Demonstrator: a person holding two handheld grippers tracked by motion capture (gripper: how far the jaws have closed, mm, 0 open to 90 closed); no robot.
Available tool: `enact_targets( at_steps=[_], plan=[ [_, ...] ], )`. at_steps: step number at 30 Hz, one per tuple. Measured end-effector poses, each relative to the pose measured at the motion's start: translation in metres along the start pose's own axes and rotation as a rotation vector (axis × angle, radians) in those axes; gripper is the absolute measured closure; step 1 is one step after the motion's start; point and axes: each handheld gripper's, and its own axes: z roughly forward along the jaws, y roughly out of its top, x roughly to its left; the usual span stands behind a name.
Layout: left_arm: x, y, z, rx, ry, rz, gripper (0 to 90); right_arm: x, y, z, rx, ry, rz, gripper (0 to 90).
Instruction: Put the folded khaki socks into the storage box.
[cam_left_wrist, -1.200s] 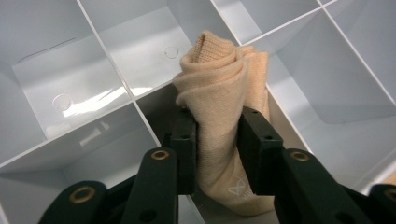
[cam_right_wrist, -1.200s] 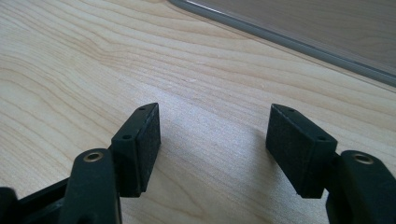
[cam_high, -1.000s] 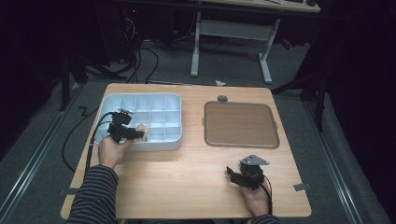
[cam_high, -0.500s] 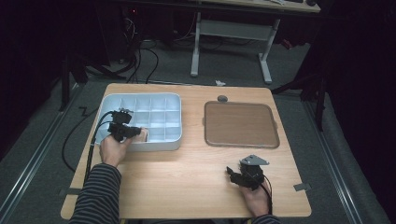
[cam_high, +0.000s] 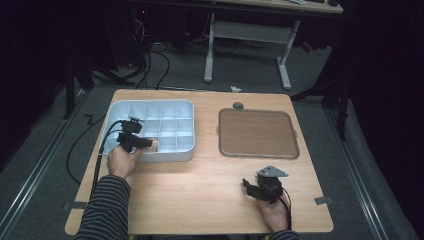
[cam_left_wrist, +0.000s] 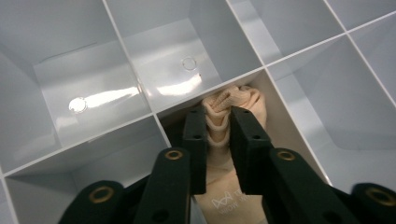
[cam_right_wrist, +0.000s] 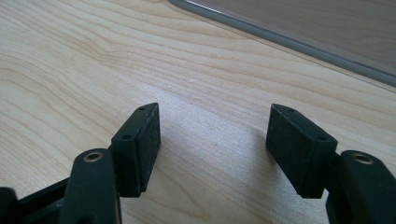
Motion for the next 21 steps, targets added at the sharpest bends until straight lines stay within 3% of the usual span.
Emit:
enact_targets(
  at_steps=[11,21],
  plan=[
    [-0.007,-0.002,-0.019,-0.089,0.004,0.032,56.5,0.000,0.000,0.000,0.000,0.001,0.000,35.1],
    [-0.006,-0.009,-0.042,-0.157,0.000,0.033,53.9,0.000,0.000,0.000,0.001,0.000,0.000,35.0]
  ],
)
